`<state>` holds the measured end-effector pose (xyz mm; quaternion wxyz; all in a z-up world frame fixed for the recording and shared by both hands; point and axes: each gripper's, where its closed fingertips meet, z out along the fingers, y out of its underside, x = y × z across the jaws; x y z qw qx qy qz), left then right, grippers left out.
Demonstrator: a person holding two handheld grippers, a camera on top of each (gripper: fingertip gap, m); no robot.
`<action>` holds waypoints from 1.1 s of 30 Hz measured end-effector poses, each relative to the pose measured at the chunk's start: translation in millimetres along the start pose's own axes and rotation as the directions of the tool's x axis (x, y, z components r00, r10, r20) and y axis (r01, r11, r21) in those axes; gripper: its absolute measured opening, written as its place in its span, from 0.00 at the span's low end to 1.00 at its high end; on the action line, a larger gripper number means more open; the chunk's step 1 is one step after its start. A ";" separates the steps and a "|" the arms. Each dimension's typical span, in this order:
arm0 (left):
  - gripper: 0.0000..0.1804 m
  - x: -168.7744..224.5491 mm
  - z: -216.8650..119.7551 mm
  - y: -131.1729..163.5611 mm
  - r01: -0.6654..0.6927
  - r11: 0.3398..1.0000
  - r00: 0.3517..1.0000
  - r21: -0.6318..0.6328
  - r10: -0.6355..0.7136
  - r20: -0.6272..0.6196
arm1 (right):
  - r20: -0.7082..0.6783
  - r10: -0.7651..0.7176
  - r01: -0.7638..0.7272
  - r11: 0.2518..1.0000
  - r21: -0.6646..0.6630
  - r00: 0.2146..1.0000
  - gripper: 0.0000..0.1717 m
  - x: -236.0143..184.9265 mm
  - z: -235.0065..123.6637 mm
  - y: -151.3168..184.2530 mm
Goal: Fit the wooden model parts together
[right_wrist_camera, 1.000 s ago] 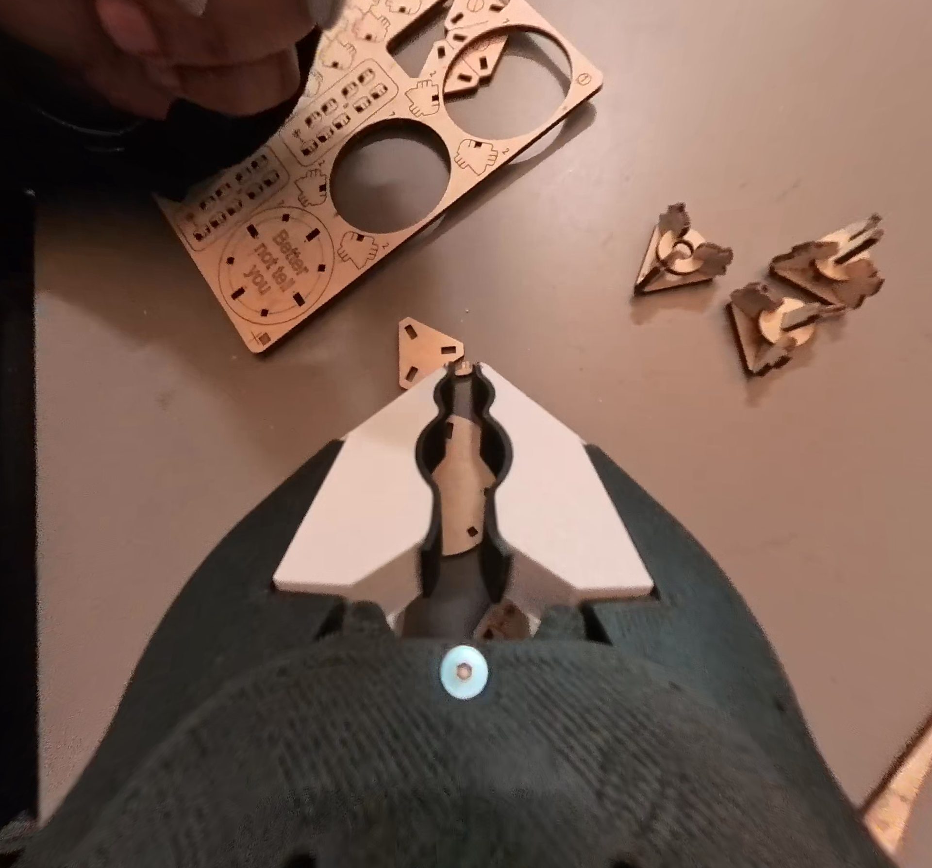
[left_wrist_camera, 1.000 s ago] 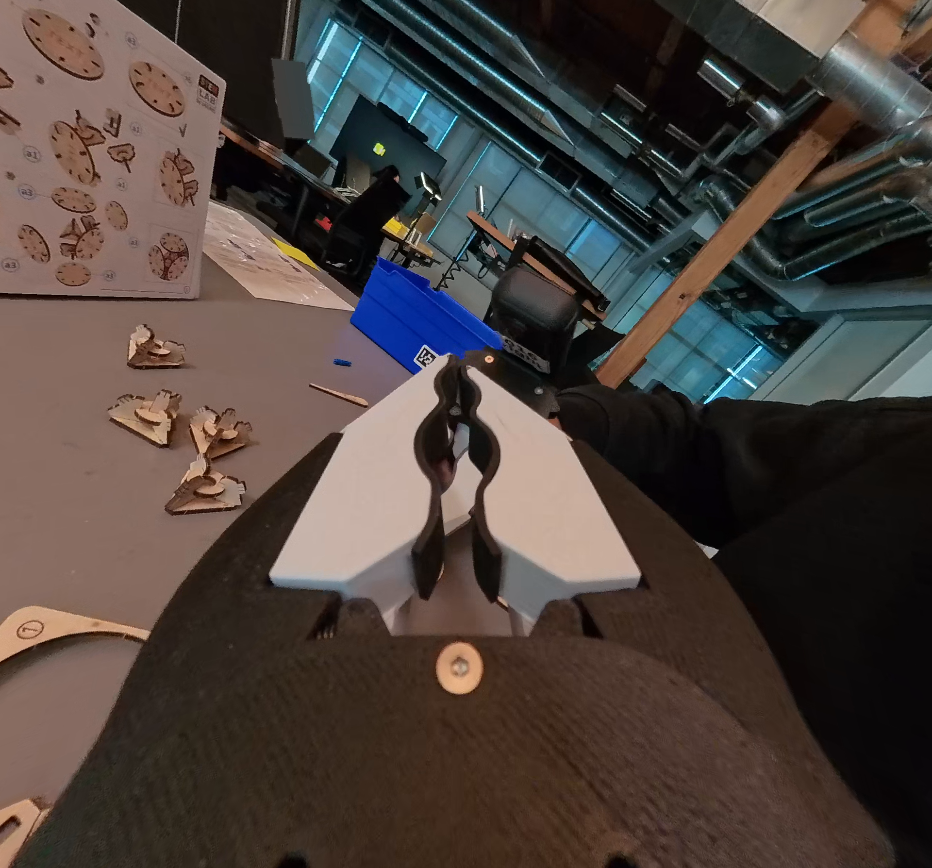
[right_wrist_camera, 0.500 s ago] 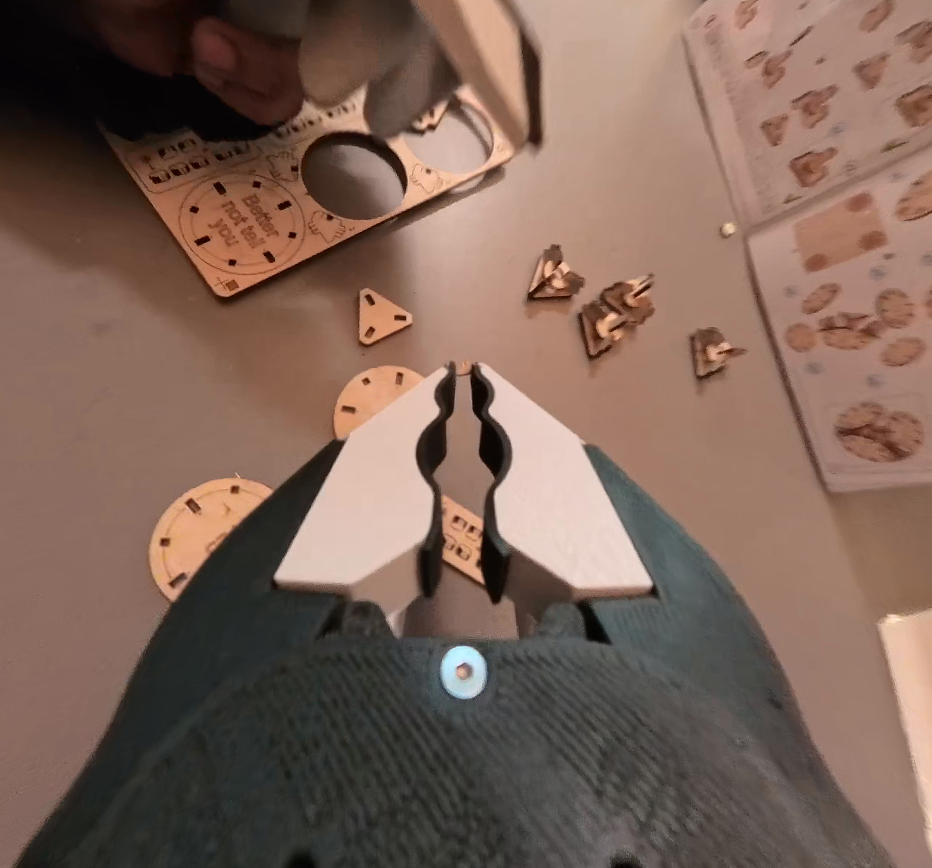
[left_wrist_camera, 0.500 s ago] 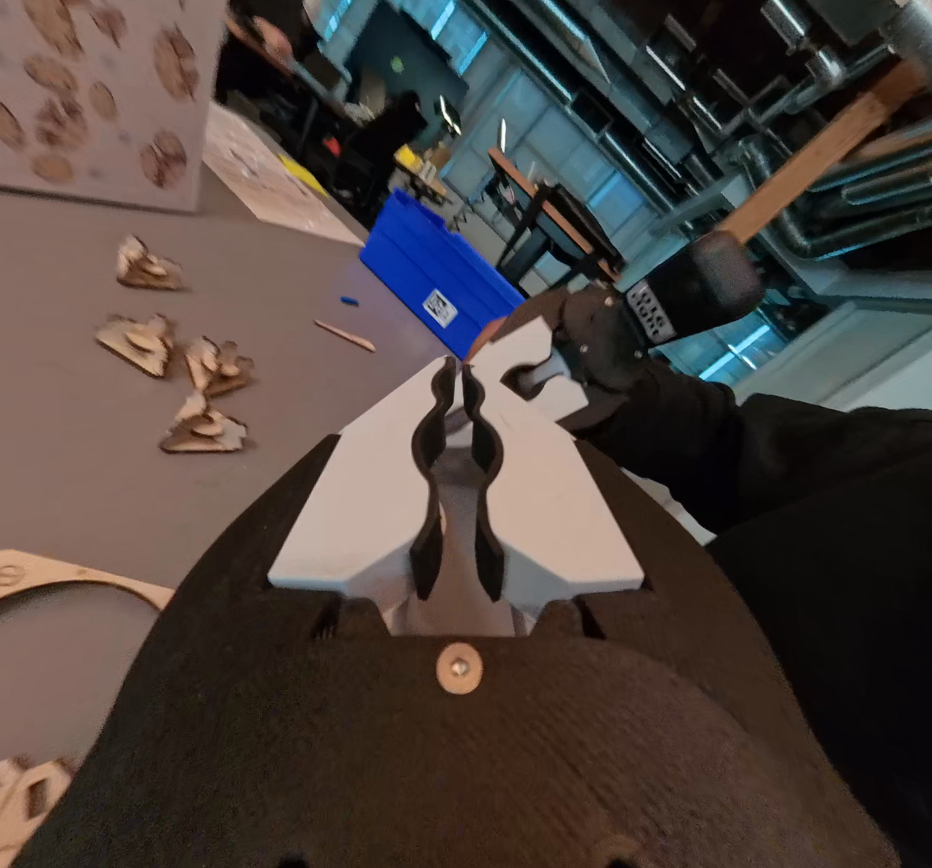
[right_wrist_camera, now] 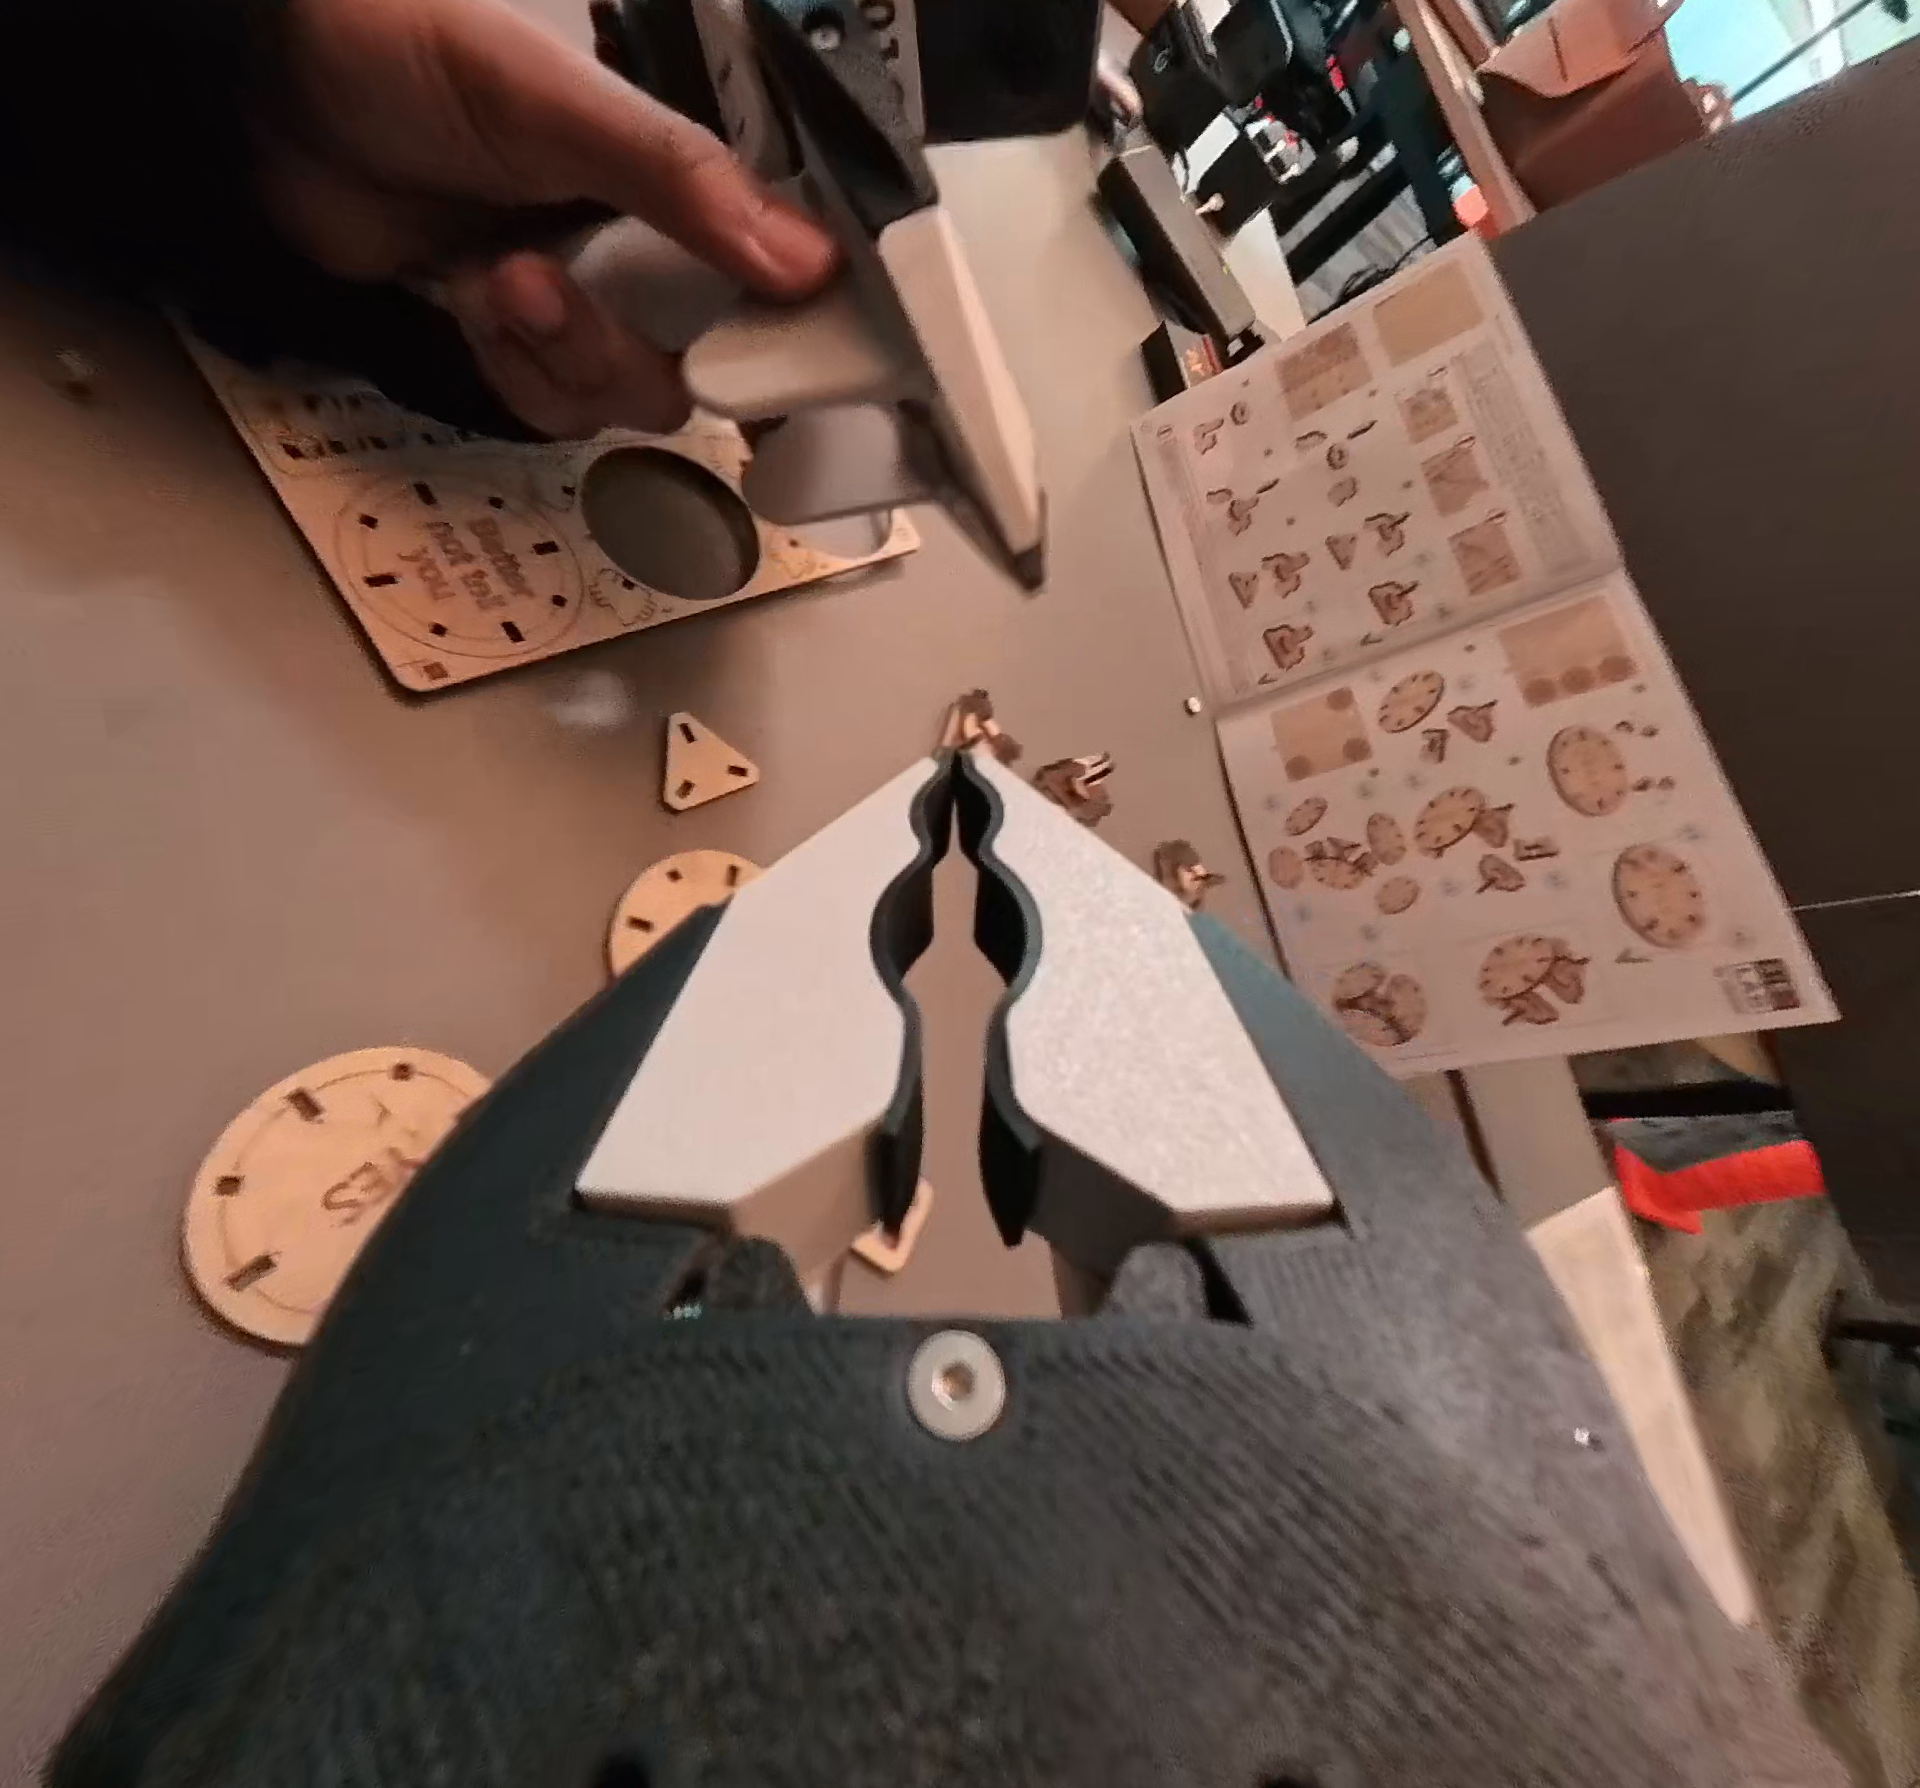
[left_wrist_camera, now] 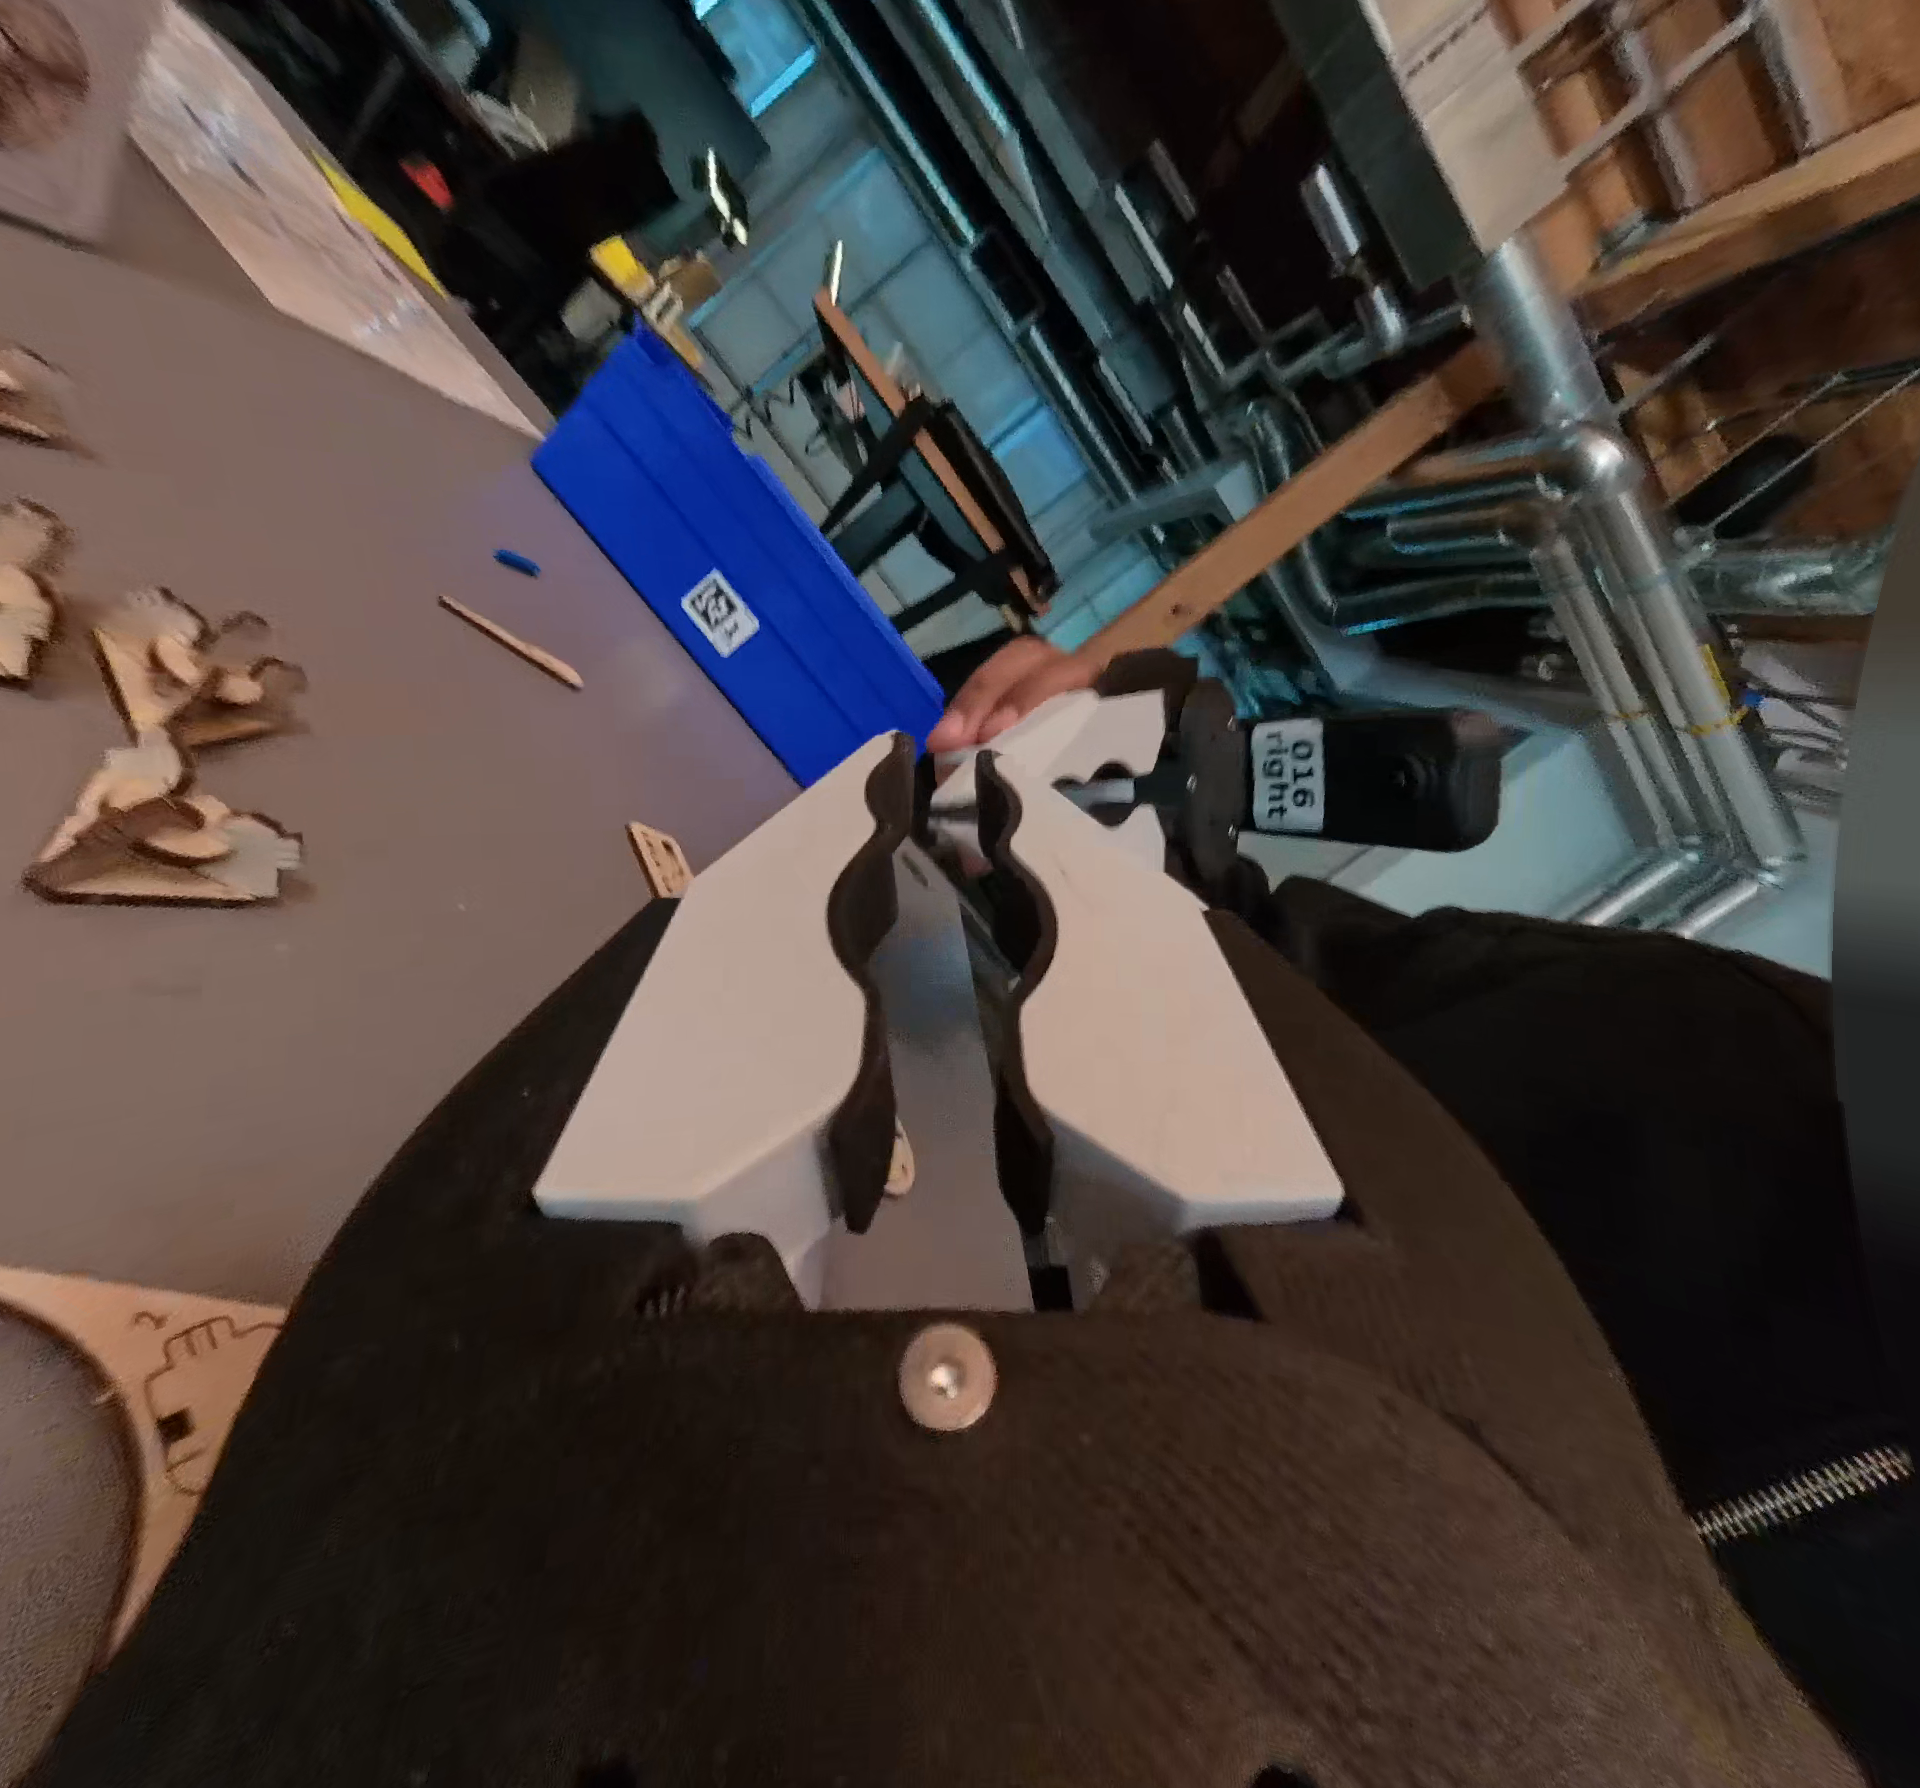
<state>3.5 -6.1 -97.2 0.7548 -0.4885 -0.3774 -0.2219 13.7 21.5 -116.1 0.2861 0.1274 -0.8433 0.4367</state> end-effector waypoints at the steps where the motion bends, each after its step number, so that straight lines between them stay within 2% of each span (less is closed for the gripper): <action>1: 0.04 1.8 -3.1 -5.5 -0.003 0.999 1.000 0.032 0.003 -0.010 | 0.018 0.028 -0.028 1.000 -0.001 0.999 0.00 -4.8 0.5 -0.1; 4: 0.03 5.9 -8.3 -14.7 0.000 0.996 0.999 0.085 0.003 -0.036 | 0.087 0.102 -0.103 0.995 0.000 0.991 0.00 -27.2 3.1 -5.6; 7: 0.03 10.7 -12.1 -21.1 -0.012 0.995 0.999 0.101 0.017 -0.048 | 0.219 0.217 -0.220 0.975 -0.007 0.951 0.00 -66.5 7.6 -17.1; 9: 0.03 15.8 -18.6 -30.5 -0.009 0.992 0.999 0.127 0.016 -0.051 | 0.344 0.321 -0.328 0.944 -0.039 0.883 0.04 -101.8 10.5 -28.9; 11: 0.03 21.9 -26.5 -41.4 -0.010 0.987 0.999 0.159 0.017 -0.046 | 0.471 0.420 -0.410 0.903 -0.130 0.775 0.14 -141.6 13.7 -39.3; 12: 0.03 24.3 -29.9 -45.6 -0.021 0.985 0.999 0.168 0.027 -0.034 | 0.516 0.448 -0.415 0.890 -0.187 0.730 0.20 -159.2 16.3 -42.3; 14: 0.02 31.0 -35.0 -51.8 -0.049 0.982 0.998 0.182 0.053 -0.021 | 0.546 0.465 -0.410 0.883 -0.229 0.697 0.22 -179.2 25.3 -51.3; 17: 0.02 41.7 -37.9 -55.7 -0.078 0.979 0.997 0.187 0.082 -0.014 | 0.556 0.413 -0.379 0.907 -0.182 0.721 0.20 -190.4 40.0 -69.2; 21: 0.02 54.1 -39.5 -56.8 -0.108 0.978 0.994 0.176 0.112 -0.013 | 0.578 0.330 -0.283 0.943 -0.174 0.746 0.18 -205.4 54.0 -75.0; 24: 0.01 56.6 -44.6 -58.7 -0.140 0.976 0.990 0.168 0.140 0.017 | 0.540 0.270 -0.227 0.963 -0.146 0.797 0.10 -200.8 59.8 -73.4; 27: 0.01 58.8 -51.9 -63.5 -0.161 0.971 0.987 0.177 0.158 0.034 | 0.552 0.272 -0.227 0.962 -0.150 0.788 0.05 -202.3 58.9 -73.5; 33: 0.01 52.5 -56.1 -62.4 -0.181 0.973 0.983 0.143 0.173 0.064 | 0.581 0.292 -0.250 0.956 -0.155 0.760 0.02 -205.7 57.3 -75.1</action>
